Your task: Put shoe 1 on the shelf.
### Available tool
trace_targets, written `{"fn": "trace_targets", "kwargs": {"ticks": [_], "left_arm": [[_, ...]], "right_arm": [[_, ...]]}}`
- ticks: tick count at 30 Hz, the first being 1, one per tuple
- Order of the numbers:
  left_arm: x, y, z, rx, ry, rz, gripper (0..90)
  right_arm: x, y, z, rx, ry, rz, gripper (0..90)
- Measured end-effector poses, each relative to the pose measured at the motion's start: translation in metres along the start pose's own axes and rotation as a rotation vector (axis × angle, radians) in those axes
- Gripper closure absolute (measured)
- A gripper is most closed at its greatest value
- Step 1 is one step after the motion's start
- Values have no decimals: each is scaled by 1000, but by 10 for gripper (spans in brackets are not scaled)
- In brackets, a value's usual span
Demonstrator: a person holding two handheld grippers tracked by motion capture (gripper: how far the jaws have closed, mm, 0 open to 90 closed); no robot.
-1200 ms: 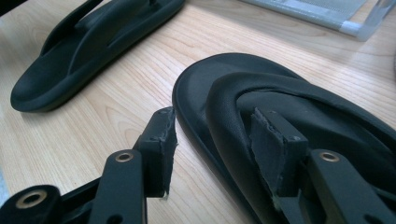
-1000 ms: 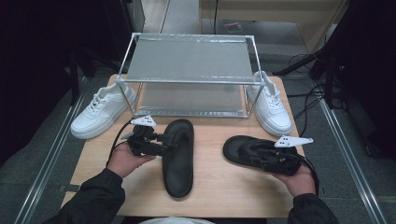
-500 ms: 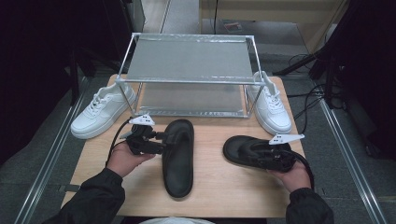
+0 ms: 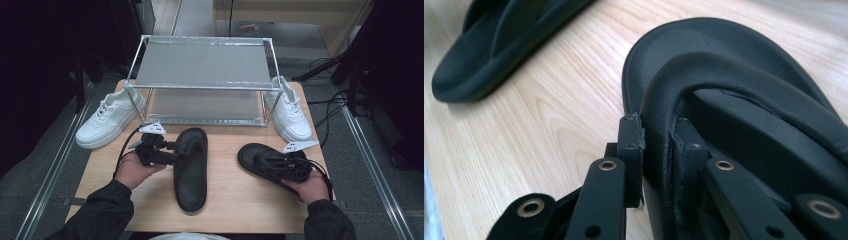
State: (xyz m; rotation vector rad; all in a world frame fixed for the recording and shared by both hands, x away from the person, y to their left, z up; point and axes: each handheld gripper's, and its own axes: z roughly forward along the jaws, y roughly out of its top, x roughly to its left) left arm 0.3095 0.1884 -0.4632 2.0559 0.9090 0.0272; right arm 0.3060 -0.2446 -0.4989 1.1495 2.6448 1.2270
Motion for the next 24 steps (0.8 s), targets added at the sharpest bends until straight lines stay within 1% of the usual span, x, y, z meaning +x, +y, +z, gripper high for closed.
{"fn": "trace_targets", "kwargs": {"ticks": [3, 6, 10, 11, 14, 17, 19, 21, 22, 24], "left_arm": [[0, 0, 0, -3, 2, 2, 399], [0, -2, 0, -3, 2, -10, 399], [1, -4, -3, -5, 3, -15, 398], [1, -6, -5, -14, 8, -20, 398], [1, -9, -8, -16, 19, -26, 398], [2, -12, -12, -34, 30, -39, 412], [3, -14, -15, -41, 36, -46, 420], [3, -15, -17, -44, 42, -48, 425], [4, -18, -19, -43, 51, -50, 426], [5, -20, -21, -47, 52, -62, 425]], "right_arm": [[6, 8, 3, -12, 2, -7, 794], [12, 15, 6, -9, 8, 5, 794], [15, 22, 8, -17, 15, 11, 795], [17, 27, 11, -20, 14, 19, 795], [19, 35, 16, -17, 19, 20, 795], [22, 43, 21, -10, 4, 15, 795], [24, 49, 25, -6, -11, 36, 797], [25, 52, 27, -9, -14, 39, 798], [26, 56, 32, -12, -8, 41, 798], [27, 61, 39, 0, -12, 37, 797]]}}
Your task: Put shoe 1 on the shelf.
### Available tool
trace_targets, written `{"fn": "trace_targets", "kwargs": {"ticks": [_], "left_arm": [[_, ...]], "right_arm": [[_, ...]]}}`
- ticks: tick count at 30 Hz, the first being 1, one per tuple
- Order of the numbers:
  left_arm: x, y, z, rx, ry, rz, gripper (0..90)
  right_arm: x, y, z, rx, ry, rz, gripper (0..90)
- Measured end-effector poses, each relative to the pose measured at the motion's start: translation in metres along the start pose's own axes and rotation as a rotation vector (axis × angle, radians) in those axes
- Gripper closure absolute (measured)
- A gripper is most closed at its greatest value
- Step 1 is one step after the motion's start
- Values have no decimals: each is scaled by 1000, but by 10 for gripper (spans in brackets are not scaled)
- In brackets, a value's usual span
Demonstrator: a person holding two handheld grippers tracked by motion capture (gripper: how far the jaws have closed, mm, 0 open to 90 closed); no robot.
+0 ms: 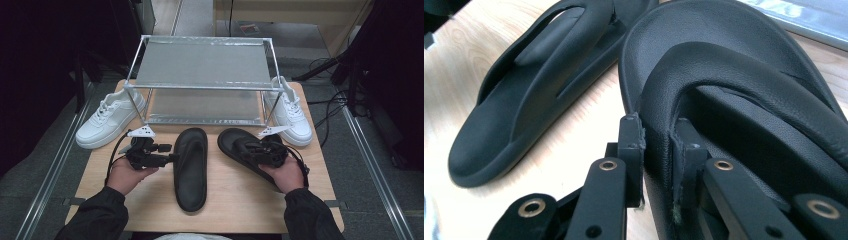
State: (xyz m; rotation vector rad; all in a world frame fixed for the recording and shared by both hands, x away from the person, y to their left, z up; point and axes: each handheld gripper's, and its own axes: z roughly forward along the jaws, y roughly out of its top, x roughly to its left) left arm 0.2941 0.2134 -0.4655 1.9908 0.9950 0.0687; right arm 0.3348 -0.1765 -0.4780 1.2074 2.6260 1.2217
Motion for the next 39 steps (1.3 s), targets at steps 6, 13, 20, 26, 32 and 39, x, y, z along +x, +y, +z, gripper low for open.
{"fn": "trace_targets", "kwargs": {"ticks": [6, 13, 20, 26, 32, 39], "left_arm": [[1, -4, -4, 3, 3, -2, 425], [4, -9, -6, -8, 10, -11, 431], [-1, -11, -6, -2, 12, 16, 451], [-5, -11, -6, -17, 25, 56, 469], [-3, -10, -7, -18, 22, 48, 461], [-1, -10, -7, -20, 28, 44, 465]], "right_arm": [[1, 14, 18, 19, 4, 42, 797], [1, 25, 36, 44, -30, 55, 795], [3, 30, 54, 63, -54, 77, 796], [3, 29, 54, 54, -55, 62, 765], [6, 26, 32, -1, -30, 28, 680], [8, 13, 3, -56, -36, 4, 773]]}}
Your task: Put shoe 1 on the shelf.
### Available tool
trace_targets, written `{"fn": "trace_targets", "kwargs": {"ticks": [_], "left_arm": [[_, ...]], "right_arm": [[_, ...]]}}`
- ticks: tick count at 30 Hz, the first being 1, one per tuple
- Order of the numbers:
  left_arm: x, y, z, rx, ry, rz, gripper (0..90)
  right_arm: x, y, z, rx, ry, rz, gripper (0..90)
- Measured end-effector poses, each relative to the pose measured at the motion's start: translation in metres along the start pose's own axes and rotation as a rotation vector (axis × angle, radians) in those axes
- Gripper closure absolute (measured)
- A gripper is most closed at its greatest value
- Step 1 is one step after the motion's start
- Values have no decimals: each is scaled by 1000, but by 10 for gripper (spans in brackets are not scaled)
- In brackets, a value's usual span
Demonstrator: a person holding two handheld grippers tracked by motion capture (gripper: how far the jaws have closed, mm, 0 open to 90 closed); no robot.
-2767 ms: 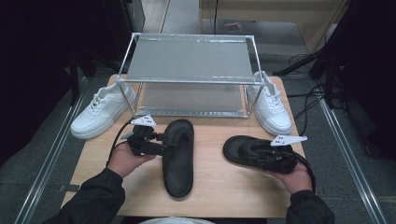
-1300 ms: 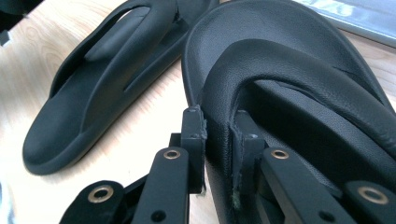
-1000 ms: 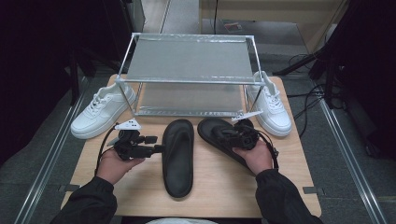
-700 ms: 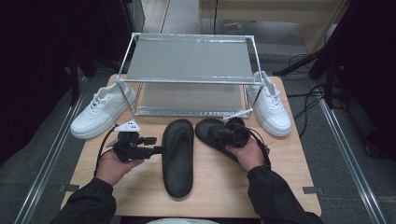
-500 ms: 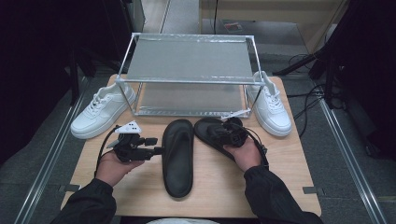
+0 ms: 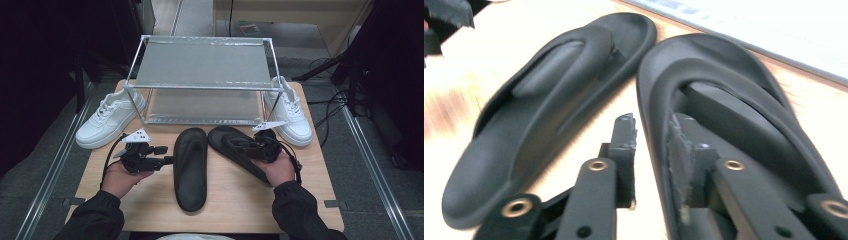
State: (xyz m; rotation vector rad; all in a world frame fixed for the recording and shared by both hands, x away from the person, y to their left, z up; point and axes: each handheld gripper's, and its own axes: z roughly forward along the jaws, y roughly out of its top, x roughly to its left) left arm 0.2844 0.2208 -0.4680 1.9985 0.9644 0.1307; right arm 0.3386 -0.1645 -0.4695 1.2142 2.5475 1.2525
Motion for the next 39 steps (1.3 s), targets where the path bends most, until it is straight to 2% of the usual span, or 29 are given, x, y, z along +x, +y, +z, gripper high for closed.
{"fn": "trace_targets", "kwargs": {"ticks": [3, 4, 5, 9, 12, 20, 21, 23, 25, 33, 39], "left_arm": [[1, 0, 1, 12, 5, 0, 460], [1, 0, 1, 12, 5, 0, 460], [1, 0, 1, 14, 6, 1, 461], [5, 0, 1, 1, 14, -8, 468], [6, 0, 2, 4, 10, -6, 469], [8, 1, 3, -16, 2, -17, 468], [8, 2, 4, -14, 2, -11, 468], [8, 2, 4, -5, -1, -13, 467], [8, 1, 5, 5, -1, -16, 455], [11, 2, 7, 22, -10, -41, 455], [12, 1, 9, 26, 11, -25, 496]], "right_arm": [[-7, -8, -7, -15, -2, -24, 857], [-7, -8, -7, -15, -2, -24, 857], [-15, -14, -8, 10, -35, -31, 900], [-28, -18, -4, 36, -48, 26, 900], [-32, -18, 0, 41, -59, 28, 900], [-25, -13, 19, 87, -44, 5, 900], [-19, -12, 26, 108, -46, -13, 900], [-17, -12, 28, 116, -51, -26, 900], [-11, -11, 31, 122, -77, -59, 900], [-11, -11, 31, 129, -57, -32, 900], [-4, -9, 31, 111, -24, -32, 900]]}}
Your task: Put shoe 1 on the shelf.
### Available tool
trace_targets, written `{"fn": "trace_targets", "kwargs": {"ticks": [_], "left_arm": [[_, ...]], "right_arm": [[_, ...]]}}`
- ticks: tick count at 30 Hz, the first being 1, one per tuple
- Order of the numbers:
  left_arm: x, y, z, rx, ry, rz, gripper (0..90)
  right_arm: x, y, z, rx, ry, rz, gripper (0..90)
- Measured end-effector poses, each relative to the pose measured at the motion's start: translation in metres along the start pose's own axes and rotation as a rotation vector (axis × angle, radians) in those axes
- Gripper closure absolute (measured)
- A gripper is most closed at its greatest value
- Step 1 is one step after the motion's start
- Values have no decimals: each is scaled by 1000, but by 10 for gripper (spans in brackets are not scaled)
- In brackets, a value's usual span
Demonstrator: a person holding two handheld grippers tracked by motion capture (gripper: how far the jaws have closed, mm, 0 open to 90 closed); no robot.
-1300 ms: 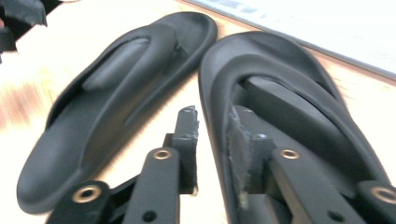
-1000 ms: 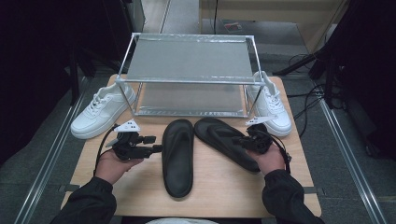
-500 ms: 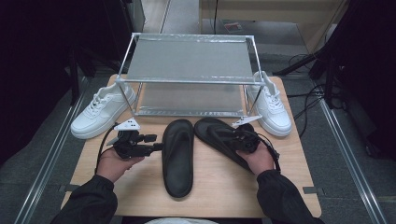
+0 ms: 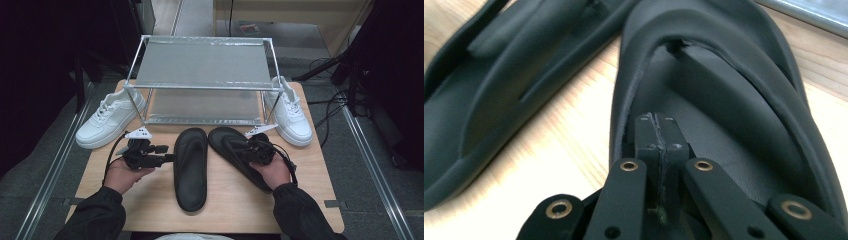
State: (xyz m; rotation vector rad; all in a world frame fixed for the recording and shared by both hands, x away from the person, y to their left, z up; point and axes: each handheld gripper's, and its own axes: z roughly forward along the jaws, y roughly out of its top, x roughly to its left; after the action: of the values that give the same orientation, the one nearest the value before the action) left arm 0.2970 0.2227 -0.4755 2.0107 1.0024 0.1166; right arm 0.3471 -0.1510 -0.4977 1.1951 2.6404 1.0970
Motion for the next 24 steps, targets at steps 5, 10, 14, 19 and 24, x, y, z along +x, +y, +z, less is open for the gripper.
{"fn": "trace_targets", "kwargs": {"ticks": [5, 10, 14, 19, 24], "left_arm": [[1, 0, -2, -12, 0, 1, 506], [1, 0, 1, 2, -13, 5, 590], [2, -1, 1, 3, -39, -10, 651], [4, 0, 1, 7, -51, -38, 725], [7, 0, 3, 38, -38, -61, 849]], "right_arm": [[1, 0, 1, -3, 17, 28, 900], [7, 0, 2, -6, 12, 30, 900], [6, 1, 2, -12, 14, 56, 900], [8, 1, 4, -15, 21, 56, 900], [10, 2, 5, -14, 24, 56, 900]]}}
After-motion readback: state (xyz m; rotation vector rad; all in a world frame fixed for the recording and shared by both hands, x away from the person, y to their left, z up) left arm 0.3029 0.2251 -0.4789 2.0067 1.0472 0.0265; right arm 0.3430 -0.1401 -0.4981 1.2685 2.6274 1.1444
